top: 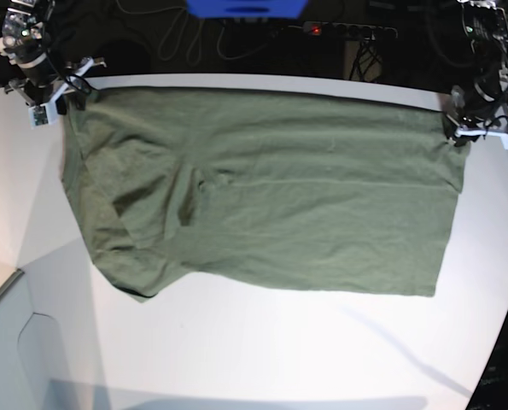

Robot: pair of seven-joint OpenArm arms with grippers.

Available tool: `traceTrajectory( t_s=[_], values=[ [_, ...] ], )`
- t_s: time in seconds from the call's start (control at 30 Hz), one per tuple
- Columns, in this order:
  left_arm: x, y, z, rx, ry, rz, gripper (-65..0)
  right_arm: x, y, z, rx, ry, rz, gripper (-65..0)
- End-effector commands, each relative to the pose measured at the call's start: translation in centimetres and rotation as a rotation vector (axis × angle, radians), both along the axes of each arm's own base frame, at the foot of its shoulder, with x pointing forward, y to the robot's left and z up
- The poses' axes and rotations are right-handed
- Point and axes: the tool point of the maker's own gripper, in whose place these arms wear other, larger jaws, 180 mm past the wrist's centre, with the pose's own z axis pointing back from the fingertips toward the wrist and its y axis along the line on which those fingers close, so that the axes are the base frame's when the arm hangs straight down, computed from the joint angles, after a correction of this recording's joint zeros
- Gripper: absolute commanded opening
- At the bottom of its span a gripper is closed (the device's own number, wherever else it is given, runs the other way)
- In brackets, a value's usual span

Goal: Layout the t-shirt on the table in an organized manner, then fold the t-shirt properly
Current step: 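Grasp the shirt's folded edge with both grippers and pull it taut, then release and move both grippers to the shirt's hem corners, grasping them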

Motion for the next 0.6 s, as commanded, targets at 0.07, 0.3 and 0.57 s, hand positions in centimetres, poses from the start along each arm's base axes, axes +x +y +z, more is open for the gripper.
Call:
traceTrajectory(
  t_s=[0.07, 0.3, 0.57],
  values=[
    [1.0, 0.9, 1.6, 0.031, -0.047, -0.006, -36.1, 0.8, -1.8, 1.7, -0.018, -0.058, -0.027, -35.6],
    [3.6, 0.3, 6.1, 0.097, -0.166, -0.060, -21.3, 5.0, -5.7, 5.8, -0.064, -0.223, -0.150, -34.4],
    [10.3, 2.9, 11.5, 0.115, -0.352, 0.020, -21.3, 14.2, -4.0, 7.9, 0.035, -0.376, -0.134, -34.3]
  ],
)
